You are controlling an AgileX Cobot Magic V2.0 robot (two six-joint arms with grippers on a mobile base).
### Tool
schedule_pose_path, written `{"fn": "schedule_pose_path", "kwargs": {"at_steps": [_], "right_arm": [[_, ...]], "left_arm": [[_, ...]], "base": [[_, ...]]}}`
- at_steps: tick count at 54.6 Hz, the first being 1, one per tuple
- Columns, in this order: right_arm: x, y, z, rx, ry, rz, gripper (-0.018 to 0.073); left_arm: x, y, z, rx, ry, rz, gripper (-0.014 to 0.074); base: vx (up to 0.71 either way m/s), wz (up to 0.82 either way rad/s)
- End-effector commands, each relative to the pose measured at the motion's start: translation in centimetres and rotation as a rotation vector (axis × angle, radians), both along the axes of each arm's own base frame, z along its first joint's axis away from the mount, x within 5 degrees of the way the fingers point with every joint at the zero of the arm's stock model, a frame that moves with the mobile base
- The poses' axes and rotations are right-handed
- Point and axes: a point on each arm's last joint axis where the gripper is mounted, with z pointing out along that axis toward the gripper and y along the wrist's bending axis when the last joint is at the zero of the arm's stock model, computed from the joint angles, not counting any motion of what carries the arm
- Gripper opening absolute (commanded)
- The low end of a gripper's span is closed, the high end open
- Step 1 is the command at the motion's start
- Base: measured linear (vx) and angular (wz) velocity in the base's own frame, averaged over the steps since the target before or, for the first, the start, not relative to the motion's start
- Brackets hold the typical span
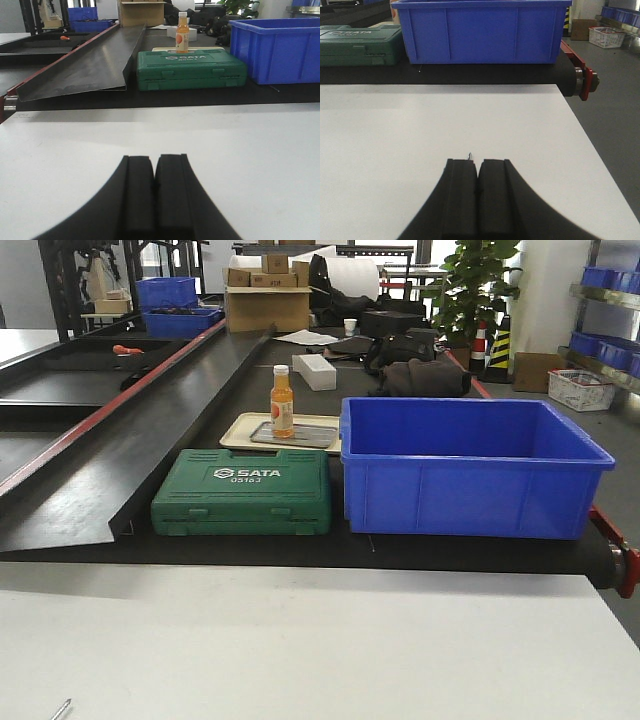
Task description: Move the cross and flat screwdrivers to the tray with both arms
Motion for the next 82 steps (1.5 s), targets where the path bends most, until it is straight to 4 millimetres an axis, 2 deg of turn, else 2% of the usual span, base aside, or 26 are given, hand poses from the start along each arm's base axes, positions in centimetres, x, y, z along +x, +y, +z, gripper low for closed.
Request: {"fn": "schedule_pose_path", "kwargs": {"at_steps": [1,41,47,60,70,76,82], "right_arm": [[0.1,0.0,0.5,-0.013,-0.073,-0.005,-0.0008],[0.1,0.0,0.5,-0.013,-0.073,-0.005,-0.0008],[0.1,-0.1,0.7,-0.119,-0.096,0.001,-0.0008],[0.0,0.1,3.3,-0.122,-0.38,0.01,-0.0008],[-1.1,0.4,6.1,-0.124,-0.691,0.02,-0.0008],[-1.5,0.3,8.0,-0.103,-0.756,0.012,-0.0008],[-1.9,0.2,11.2,-0.072,-0.749,0.003,-0.0008]], "left_arm": [[-0.2,0.1,1.6,-0.017,-0.116,0.004,-0.0006],[-0.2,0.1,1.7,-0.018,-0.119,0.005,-0.0006],[-0.2,0.1,1.9,-0.019,-0.143,0.007,-0.0006],[-0.6,0.3,4.1,-0.075,-0.355,0.023,-0.0006],[-1.3,0.5,6.0,-0.085,-0.521,0.035,-0.0004],[-2.1,0.5,8.6,-0.09,-0.594,0.032,-0.0001],[-3.6,0.6,12.1,-0.096,-0.681,0.026,0.0005]], "base": [[0.0,0.0],[0.0,0.0],[0.0,0.0],[0.0,0.0],[0.0,0.0],[0.0,0.0],[0.0,0.0]]}}
